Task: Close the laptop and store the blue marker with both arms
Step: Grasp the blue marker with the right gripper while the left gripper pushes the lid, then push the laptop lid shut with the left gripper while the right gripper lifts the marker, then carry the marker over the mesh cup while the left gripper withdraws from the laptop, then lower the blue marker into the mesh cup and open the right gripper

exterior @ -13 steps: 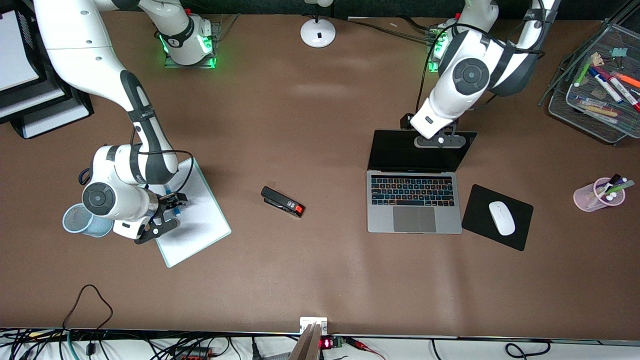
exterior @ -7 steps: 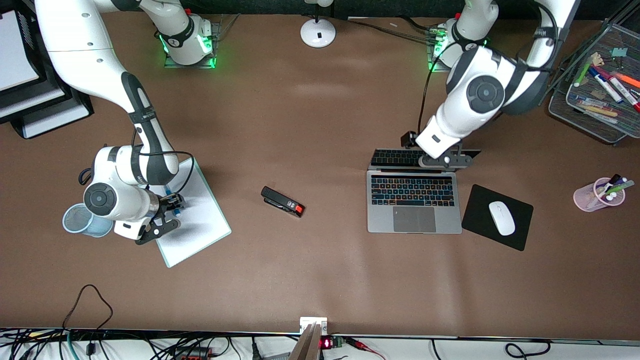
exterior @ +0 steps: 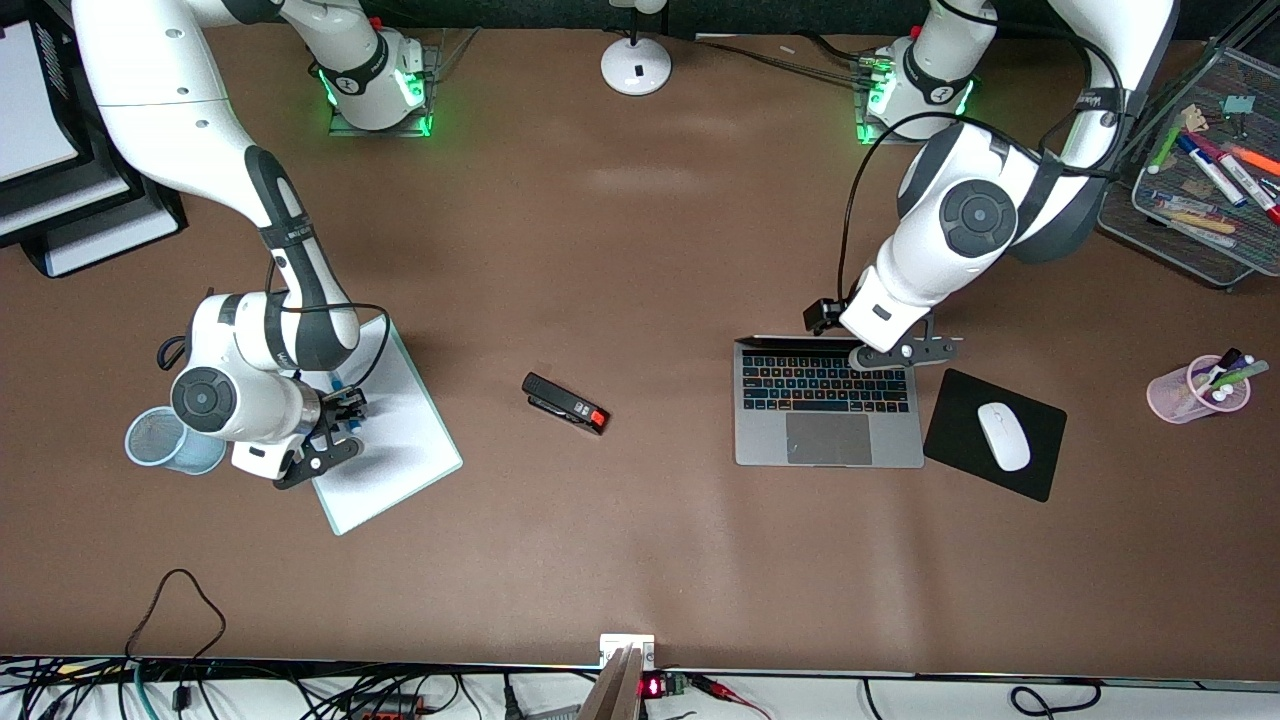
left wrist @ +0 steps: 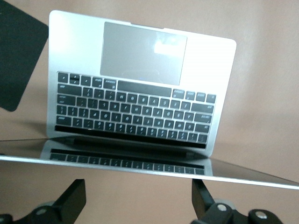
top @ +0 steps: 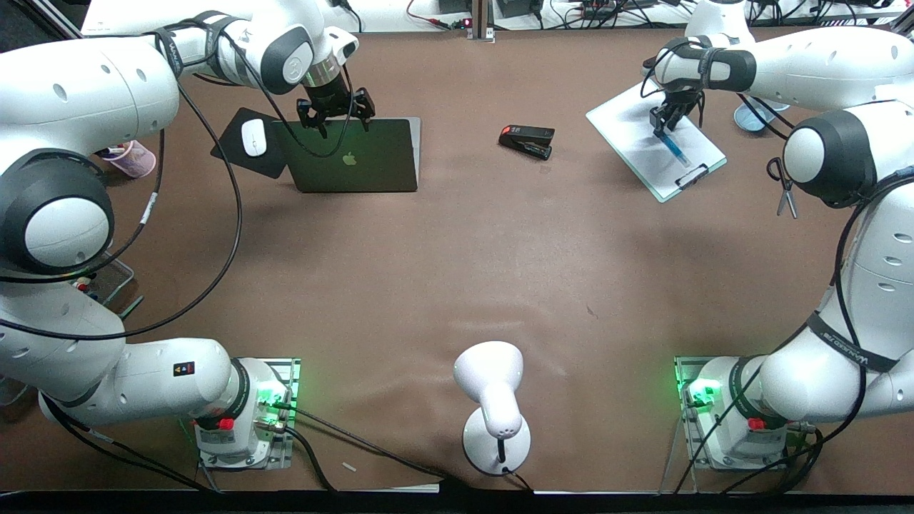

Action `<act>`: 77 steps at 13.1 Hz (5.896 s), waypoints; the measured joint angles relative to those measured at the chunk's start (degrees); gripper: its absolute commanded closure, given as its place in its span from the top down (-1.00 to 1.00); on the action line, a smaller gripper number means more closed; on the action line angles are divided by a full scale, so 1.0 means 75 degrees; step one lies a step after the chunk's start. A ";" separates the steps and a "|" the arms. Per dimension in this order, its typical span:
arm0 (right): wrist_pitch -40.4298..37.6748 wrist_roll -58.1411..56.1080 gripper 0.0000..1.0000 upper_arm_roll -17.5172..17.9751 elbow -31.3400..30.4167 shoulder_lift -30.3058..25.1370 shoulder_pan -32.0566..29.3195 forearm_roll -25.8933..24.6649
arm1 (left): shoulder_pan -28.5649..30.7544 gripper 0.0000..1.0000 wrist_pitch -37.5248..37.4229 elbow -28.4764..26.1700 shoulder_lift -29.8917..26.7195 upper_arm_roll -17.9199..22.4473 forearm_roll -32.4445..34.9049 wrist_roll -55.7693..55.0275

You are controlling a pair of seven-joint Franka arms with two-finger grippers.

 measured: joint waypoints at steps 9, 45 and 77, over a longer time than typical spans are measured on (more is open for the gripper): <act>0.0094 0.0000 -0.25 0.0000 -0.0002 0.0076 0.0000 0.0000 | 0.0013 1.00 0.1125 0.0228 0.0841 0.0295 0.0001 -0.0108; -0.0811 -1.0013 -0.99 -0.0102 0.0845 -0.1817 -0.2387 0.4461 | -0.2021 1.00 0.0645 0.1173 0.1285 0.2681 0.0011 -0.0927; -0.3649 -1.5392 -0.99 -0.0106 0.1607 -0.0044 -0.4517 0.7138 | -0.0477 1.00 -0.5324 0.3478 -0.2355 0.2659 0.0090 0.4363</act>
